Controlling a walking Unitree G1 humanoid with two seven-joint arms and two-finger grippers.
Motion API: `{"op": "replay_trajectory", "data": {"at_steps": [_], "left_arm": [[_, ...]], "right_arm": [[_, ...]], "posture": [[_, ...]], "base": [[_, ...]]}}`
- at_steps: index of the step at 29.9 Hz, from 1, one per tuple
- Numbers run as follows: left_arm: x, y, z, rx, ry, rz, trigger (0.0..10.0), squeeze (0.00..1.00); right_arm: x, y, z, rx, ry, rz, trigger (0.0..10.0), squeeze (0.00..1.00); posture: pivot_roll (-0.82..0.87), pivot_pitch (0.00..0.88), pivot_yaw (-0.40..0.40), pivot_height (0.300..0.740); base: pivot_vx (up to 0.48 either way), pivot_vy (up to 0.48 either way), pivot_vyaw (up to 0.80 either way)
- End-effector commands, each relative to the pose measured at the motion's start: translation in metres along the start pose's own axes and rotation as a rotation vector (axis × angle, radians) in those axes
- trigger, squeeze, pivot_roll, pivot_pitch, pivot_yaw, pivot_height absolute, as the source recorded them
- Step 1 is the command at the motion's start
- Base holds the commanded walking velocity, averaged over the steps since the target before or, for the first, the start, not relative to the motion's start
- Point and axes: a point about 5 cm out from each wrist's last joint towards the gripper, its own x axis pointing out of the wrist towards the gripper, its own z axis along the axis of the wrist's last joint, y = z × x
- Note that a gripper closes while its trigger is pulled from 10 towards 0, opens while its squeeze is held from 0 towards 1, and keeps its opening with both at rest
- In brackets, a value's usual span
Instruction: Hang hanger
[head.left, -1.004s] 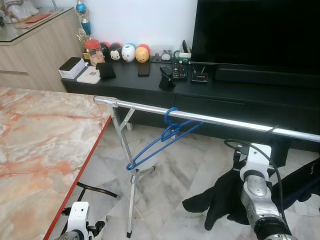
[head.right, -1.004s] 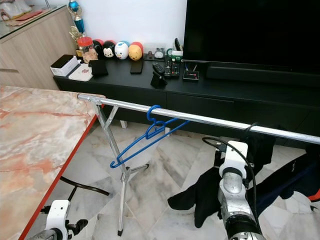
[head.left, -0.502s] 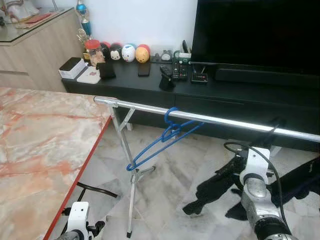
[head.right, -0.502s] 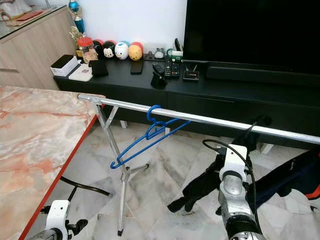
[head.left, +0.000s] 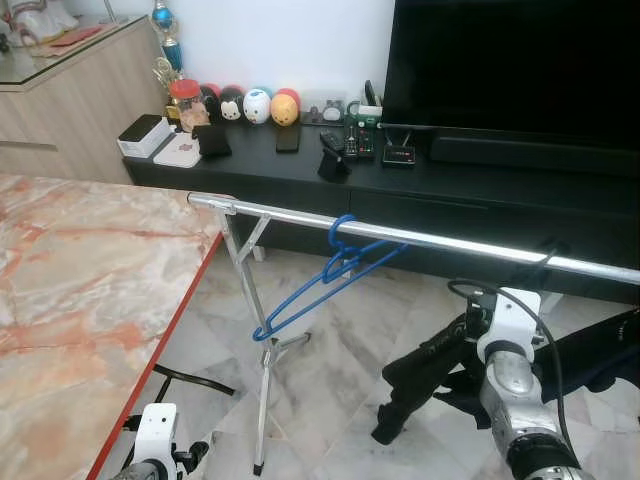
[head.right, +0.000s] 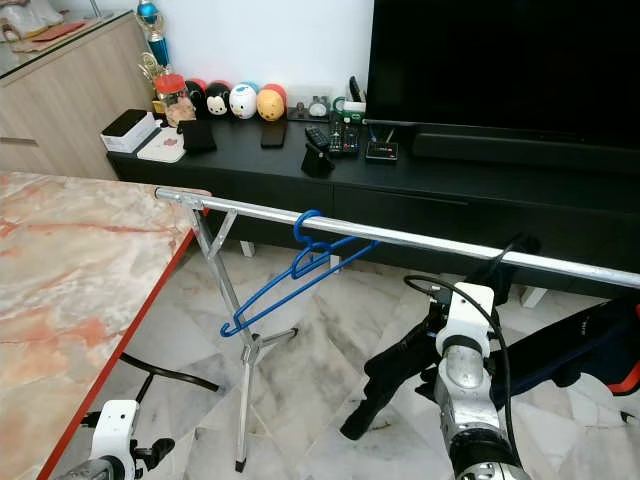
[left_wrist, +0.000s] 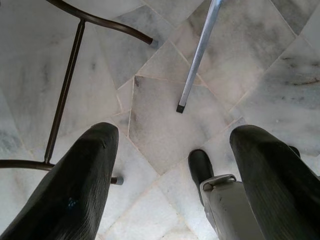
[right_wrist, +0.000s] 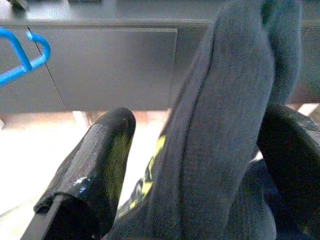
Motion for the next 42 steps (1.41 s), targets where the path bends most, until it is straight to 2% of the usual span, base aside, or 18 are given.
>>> {"op": "replay_trajectory", "data": {"at_steps": [1,8,9,42], "left_arm": [[-0.001,0.001,-0.003,-0.014,0.004,0.006,10.0,0.00],[-0.001,0.001,-0.002,-0.016,0.005,0.003,10.0,0.00],[-0.001,0.001,-0.002,-0.016,0.007,0.002,10.0,0.00],[0.000,0.000,-0.003,-0.029,0.018,-0.011,10.0,0.00]], "right_arm": [[0.002,0.004,0.007,0.012,-0.017,0.006,10.0,0.00],[0.002,0.004,0.003,0.013,0.001,0.002,10.0,0.00],[0.002,0.004,0.001,0.000,0.018,0.006,0.0,0.00],[0.001,-0.001,-0.011,-0.037,0.095,-0.022,0.0,0.00]], "posture": [[-0.19,0.000,0.053,0.740],[-0.18,0.000,0.054,0.740],[-0.18,0.000,0.054,0.740],[-0.18,0.000,0.053,0.740]], "base": [[0.000,0.000,0.00],[0.000,0.000,0.00],[0.000,0.000,0.00],[0.000,0.000,0.00]]}}
